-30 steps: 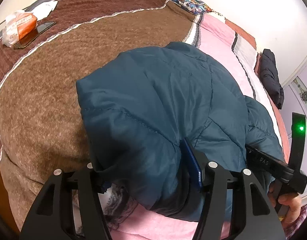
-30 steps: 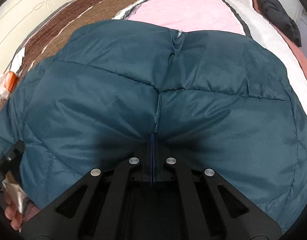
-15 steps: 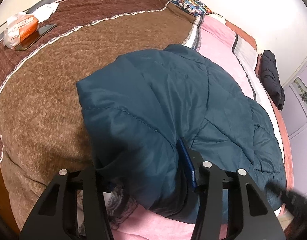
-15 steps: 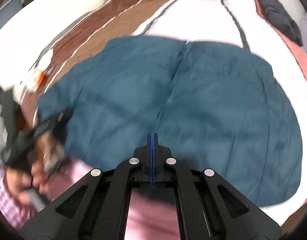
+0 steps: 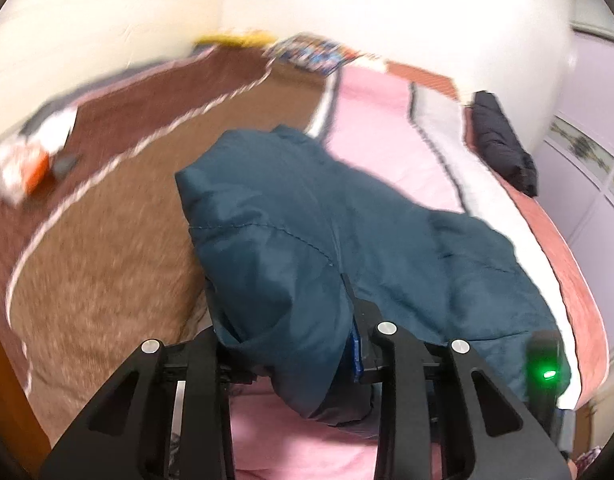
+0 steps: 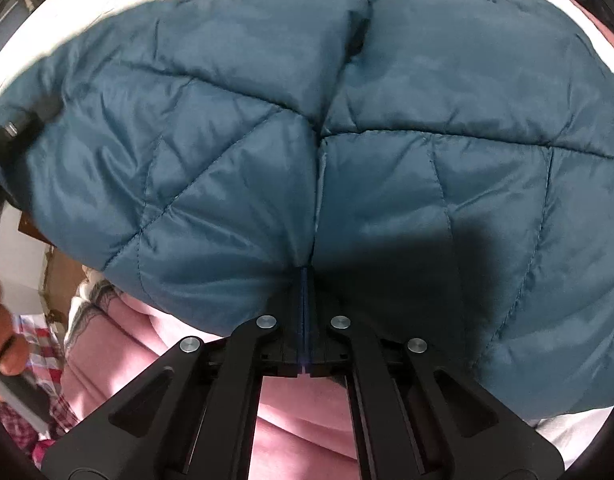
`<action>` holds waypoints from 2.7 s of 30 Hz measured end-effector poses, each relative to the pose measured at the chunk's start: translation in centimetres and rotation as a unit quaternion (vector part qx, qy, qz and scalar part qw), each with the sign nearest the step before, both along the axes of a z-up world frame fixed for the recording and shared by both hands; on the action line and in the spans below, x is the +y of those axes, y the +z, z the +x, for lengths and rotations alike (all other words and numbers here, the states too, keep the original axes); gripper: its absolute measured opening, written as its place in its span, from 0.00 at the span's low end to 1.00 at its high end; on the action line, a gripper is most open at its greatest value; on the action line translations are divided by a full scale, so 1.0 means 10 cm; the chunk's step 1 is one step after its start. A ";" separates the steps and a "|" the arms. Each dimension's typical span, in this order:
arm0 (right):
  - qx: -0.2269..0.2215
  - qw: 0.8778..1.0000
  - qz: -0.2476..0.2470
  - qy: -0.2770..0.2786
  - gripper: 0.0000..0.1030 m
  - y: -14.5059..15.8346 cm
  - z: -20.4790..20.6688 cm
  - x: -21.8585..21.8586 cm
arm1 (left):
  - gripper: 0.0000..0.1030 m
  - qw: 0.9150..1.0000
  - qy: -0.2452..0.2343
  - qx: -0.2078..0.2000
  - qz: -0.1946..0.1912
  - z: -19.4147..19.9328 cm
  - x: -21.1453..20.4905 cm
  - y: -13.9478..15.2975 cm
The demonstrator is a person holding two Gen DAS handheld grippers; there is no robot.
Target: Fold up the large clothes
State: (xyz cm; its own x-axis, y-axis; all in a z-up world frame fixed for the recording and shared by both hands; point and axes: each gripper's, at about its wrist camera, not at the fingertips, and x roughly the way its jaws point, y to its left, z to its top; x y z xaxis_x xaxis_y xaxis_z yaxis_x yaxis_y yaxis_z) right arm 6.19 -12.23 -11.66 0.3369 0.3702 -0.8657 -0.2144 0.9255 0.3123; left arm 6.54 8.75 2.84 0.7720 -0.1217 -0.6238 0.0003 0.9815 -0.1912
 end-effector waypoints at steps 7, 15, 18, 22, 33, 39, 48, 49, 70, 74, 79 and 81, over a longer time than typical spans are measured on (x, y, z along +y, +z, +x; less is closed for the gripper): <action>-0.085 0.996 0.024 -0.034 0.02 0.59 -0.46 -0.50 | 0.30 0.994 -0.059 -0.078 0.056 -0.19 -0.58 0.48; -0.054 0.985 0.086 -0.141 0.02 0.39 -0.61 -1.32 | 0.30 0.972 -0.155 -0.132 0.119 -0.44 -1.39 0.65; -0.086 0.974 0.104 -0.183 0.02 0.53 -0.81 -1.70 | 0.30 0.962 -0.197 -0.137 0.133 -0.51 -1.66 0.64; -0.067 0.962 0.083 -0.251 0.03 0.39 -0.92 -2.27 | 0.30 0.950 -0.247 -0.132 0.137 -0.53 -2.04 0.53; -0.041 0.949 0.120 -0.288 0.05 0.11 -0.95 -2.45 | 0.36 0.919 -0.356 -0.071 0.156 -0.49 -2.85 -0.14; -0.043 0.944 0.123 -0.304 0.05 0.14 -1.09 -2.60 | 0.72 0.909 -0.390 -0.024 0.142 -0.43 -2.99 -0.26; -0.090 0.936 0.110 -0.321 0.05 0.55 -1.26 -2.91 | 0.75 0.897 -0.441 0.000 0.009 -0.52 -2.80 0.33; -0.099 0.936 0.104 -0.323 0.05 0.62 -1.28 -2.91 | 0.75 0.894 -0.448 -0.014 0.000 -0.57 -2.74 0.46; -0.066 0.986 0.070 -0.139 0.01 0.89 -0.48 -1.67 | 0.48 0.959 -0.276 0.057 0.024 1.14 -2.36 0.38; -0.031 0.982 0.070 -0.171 0.00 0.60 -0.60 -1.82 | 0.49 0.947 -0.296 0.101 0.073 1.30 -2.75 0.06; 0.006 0.976 0.078 -0.203 0.00 0.28 -0.62 -1.99 | 0.51 0.937 -0.305 0.101 0.136 1.28 -3.05 -0.26; 0.013 0.976 0.080 -0.204 0.00 0.21 -0.62 -2.00 | 0.52 0.936 -0.305 0.095 0.151 1.24 -3.09 -0.30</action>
State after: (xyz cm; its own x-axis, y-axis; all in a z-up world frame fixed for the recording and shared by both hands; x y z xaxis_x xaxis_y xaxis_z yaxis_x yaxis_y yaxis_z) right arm -0.05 -32.28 -9.59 0.4627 0.3407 -0.8184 0.1725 0.8709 0.4601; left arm 18.99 -22.14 -0.11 0.4888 -0.2992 -0.8195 0.5715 0.8196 0.0416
